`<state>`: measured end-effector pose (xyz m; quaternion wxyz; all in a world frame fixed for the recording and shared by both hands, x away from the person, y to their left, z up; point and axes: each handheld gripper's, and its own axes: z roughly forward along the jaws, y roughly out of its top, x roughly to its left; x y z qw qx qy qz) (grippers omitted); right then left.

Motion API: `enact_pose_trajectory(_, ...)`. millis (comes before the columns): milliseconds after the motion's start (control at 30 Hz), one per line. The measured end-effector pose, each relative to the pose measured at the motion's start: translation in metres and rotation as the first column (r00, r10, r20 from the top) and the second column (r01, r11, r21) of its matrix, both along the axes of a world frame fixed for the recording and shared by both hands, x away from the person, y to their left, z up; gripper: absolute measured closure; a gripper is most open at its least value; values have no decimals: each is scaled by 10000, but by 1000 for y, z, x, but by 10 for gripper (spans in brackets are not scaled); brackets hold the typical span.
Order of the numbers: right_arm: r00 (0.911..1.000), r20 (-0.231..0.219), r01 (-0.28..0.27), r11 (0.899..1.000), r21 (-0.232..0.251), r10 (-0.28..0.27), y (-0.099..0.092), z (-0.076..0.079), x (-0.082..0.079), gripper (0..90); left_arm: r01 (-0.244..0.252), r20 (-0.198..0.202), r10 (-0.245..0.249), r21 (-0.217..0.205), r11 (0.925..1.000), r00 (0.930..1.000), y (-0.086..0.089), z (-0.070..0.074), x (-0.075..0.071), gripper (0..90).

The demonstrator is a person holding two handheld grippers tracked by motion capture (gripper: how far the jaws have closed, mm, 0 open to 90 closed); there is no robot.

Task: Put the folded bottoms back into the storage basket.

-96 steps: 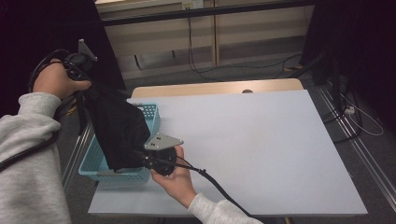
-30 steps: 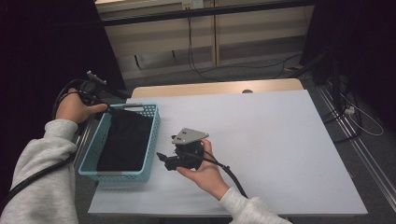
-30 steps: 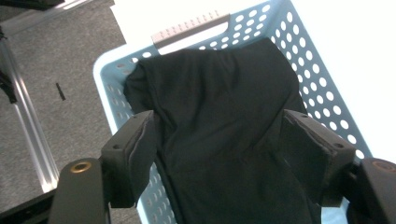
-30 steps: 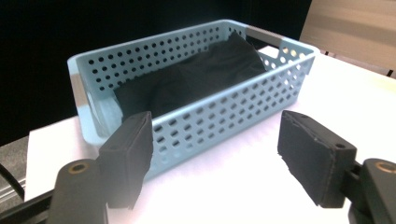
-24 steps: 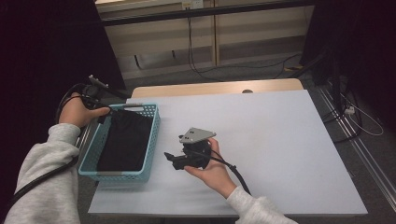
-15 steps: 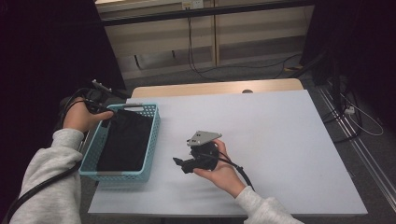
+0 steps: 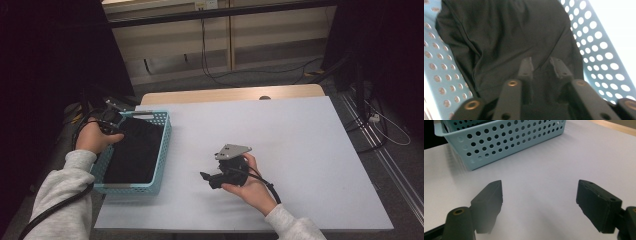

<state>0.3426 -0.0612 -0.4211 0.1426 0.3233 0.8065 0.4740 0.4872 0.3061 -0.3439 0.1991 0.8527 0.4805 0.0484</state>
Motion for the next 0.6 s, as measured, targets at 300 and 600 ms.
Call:
enact_pose_trajectory(300, 9999, -125, 88, 10000, -22, -88, -9, -3, 0, 211, -156, -231, 167, 466, 9988, 9996, 9, -38, 0, 819)
enact_pose_trajectory(600, 9999, -111, -12, 9999, -109, 11, -9, -4, -2, 207, -472, -156, 484, 699, 9964, 9987, 21, -67, 1, 828)
